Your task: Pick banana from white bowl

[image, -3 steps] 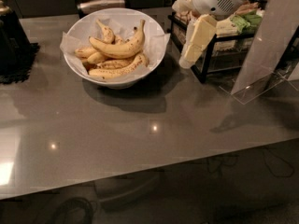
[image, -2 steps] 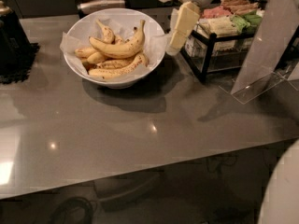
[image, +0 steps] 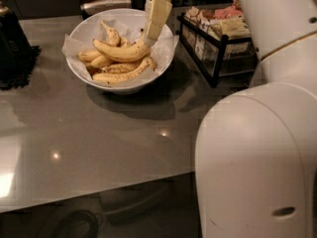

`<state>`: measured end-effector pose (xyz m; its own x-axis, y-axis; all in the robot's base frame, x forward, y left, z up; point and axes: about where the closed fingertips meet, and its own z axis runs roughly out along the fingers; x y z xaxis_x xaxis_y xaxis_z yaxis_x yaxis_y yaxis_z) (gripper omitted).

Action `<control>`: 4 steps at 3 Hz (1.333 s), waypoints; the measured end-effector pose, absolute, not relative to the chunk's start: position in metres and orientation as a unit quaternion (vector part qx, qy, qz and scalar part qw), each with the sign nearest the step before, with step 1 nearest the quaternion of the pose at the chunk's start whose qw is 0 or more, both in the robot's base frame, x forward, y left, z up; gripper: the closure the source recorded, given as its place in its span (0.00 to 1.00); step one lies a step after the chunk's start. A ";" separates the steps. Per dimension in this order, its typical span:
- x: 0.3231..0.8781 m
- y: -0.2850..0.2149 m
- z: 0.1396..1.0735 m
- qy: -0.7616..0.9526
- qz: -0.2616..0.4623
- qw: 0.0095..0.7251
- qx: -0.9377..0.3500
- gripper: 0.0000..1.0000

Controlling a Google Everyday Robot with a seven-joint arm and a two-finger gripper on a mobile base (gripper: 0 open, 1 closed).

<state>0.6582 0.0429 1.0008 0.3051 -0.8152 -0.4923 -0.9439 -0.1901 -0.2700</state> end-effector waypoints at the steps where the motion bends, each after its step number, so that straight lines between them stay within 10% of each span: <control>1: 0.682 0.082 0.970 0.579 0.162 0.271 -0.752 0.00; 4: 0.649 0.070 0.923 0.598 0.245 0.254 -0.719 0.00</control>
Offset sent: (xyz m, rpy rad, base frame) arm 0.0148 0.0304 -0.0279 0.0356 0.0732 0.0161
